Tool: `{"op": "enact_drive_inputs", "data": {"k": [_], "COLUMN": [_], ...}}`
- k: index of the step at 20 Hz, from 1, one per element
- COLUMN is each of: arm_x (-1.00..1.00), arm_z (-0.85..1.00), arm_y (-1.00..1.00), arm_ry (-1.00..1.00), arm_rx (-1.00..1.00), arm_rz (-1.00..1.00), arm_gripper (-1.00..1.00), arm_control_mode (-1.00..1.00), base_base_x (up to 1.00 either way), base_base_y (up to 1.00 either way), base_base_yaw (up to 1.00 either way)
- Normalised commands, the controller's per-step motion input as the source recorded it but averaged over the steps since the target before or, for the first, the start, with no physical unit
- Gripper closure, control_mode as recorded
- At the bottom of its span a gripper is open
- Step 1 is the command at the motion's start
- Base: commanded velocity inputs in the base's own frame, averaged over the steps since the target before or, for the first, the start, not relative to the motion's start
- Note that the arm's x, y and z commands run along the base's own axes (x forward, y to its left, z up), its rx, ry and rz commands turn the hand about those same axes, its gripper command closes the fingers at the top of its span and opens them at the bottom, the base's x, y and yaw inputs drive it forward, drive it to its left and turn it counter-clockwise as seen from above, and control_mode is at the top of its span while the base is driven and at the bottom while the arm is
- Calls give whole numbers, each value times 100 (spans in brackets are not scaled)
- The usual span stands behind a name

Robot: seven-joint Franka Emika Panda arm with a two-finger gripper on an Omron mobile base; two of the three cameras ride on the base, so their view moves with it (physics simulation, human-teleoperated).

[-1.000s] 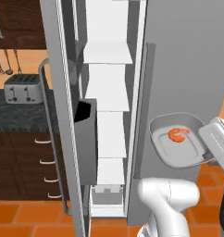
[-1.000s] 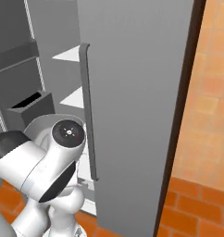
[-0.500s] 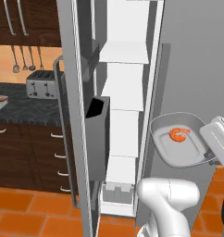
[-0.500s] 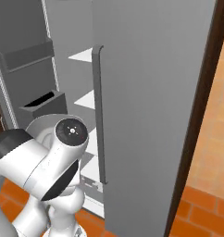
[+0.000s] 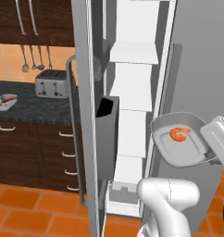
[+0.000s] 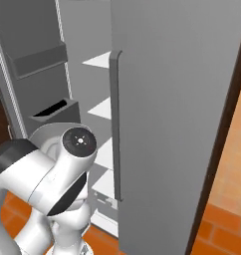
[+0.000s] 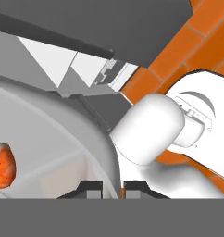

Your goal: Take the meat container that has the shrimp and place it on the second highest rack of the freezer. Then take the vegetable container that has the mushroom and carrot and place it on the highest rack of the freezer.

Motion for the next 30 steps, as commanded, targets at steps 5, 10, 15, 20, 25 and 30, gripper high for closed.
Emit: {"op": "enact_drive_inputs", "data": {"k": [5, 10, 15, 20, 25, 30], "arm_x": [0, 0, 0, 0, 0, 0], "arm_z": [0, 0, 0, 0, 0, 0], "arm_y": [0, 0, 0, 0, 0, 1], "arm_ry": [0, 0, 0, 0, 0, 0], "arm_rx": [0, 0, 0, 0, 0, 0], "arm_rz": [0, 0, 0, 0, 0, 0], "arm_gripper": [100, 100, 100, 100, 100, 100], "arm_control_mode": [100, 100, 100, 100, 100, -100], "base_base_x": [19, 33, 5, 1, 1, 0], "base_base_y": [28, 10, 8, 12, 8, 0], "base_base_yaw": [0, -6, -12, -15, -2, 0]}}
